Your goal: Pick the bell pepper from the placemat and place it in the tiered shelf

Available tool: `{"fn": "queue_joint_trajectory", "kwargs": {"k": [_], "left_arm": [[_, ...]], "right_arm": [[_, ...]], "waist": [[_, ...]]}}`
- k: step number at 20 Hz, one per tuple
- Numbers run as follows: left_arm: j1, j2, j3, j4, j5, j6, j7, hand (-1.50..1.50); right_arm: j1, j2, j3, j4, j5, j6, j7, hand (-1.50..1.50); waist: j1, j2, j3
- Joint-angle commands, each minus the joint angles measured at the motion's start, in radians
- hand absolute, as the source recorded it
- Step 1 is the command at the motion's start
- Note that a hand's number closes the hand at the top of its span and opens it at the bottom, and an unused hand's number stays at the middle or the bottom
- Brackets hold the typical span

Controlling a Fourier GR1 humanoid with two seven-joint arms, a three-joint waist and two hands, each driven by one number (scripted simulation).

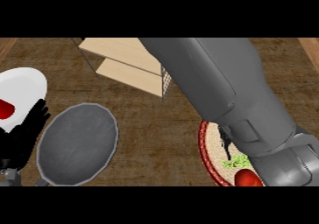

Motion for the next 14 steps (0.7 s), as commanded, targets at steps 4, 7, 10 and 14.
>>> {"fn": "queue_joint_trajectory", "kwargs": {"k": [4,7,10,14], "left_arm": [[0.023,-0.018,0.007,-0.027,0.005,0.016,0.023,0.0],[0.037,0.005,0.034,-0.023,0.021,-0.001,0.024,0.0],[0.089,0.016,0.05,-0.017,0.017,-0.01,-0.013,0.0],[0.052,0.013,0.065,-0.011,0.021,0.023,0.032,0.0]], "right_arm": [[0.024,0.009,-0.042,-0.226,0.02,-0.105,0.144,-1.5],[0.061,-0.018,-0.06,-0.353,0.044,-0.065,0.178,-1.5],[0.067,-0.064,-0.067,-0.488,0.08,0.061,0.257,-1.5],[0.078,-0.102,-0.095,-0.623,0.103,0.172,0.325,-1.5]], "waist": [[-0.029,-0.013,0.002],[-0.037,-0.016,0.002],[-0.064,-0.032,0.003],[-0.107,-0.047,0.005]]}}
